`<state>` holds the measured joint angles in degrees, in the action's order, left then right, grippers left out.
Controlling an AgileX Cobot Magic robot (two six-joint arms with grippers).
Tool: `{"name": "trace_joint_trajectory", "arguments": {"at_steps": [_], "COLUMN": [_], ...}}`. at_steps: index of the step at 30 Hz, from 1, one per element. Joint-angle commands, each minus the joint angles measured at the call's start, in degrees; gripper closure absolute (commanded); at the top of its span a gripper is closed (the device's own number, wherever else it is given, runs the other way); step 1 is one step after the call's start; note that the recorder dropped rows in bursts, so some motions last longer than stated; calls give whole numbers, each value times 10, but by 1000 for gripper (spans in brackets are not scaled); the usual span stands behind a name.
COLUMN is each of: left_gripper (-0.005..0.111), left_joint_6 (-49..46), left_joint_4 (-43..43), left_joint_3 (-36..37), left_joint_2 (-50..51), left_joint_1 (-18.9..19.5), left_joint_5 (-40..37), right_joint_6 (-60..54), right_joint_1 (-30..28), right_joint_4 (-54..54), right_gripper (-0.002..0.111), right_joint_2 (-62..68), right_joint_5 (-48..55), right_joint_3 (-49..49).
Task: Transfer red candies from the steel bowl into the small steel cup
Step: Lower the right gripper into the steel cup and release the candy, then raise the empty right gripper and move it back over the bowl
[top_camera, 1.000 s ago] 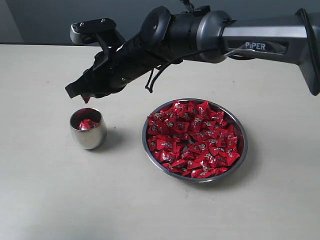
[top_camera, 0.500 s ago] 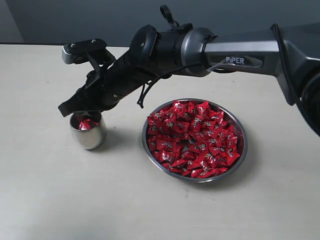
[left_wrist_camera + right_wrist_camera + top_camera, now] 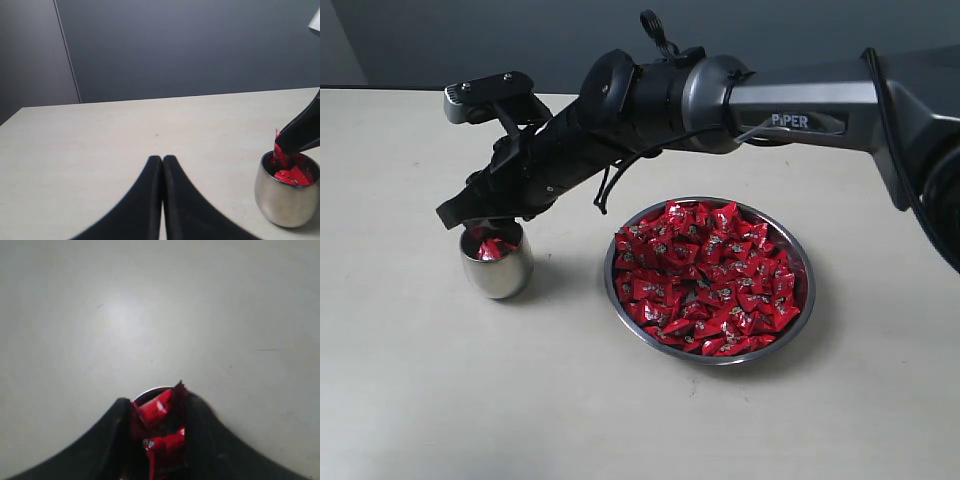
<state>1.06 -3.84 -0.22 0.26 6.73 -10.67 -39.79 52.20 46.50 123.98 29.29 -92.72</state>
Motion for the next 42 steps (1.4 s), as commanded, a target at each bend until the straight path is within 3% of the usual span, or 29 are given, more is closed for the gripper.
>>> {"name": "trace_joint_trajectory", "arguments": {"at_steps": [1,15,22,32,42], "left_gripper": [106,106,106,106,106], "left_joint_6": [1,1,1,1,1], "left_joint_4": [-1,-1,-1,-1,-1], "left_joint_3": [2,2,2,2,2], "left_joint_2": [-3,-3,-3,-3,-3], "left_joint_1": [0,0,0,0,0], "left_joint_5": [3,3,3,4,3], "right_joint_6": [-6,-5,32,88,171], "right_joint_1": [-1,-2,-10,-108,-169], "right_joint_4": [0,0,-82,-157,-281], "right_gripper": [67,67,67,71,71], "right_joint_2": [-2,-7,-54,-119,-150], "right_joint_5": [-1,18,24,126,210], "right_joint_3": [-3,-3,-3,-3,-3]}}
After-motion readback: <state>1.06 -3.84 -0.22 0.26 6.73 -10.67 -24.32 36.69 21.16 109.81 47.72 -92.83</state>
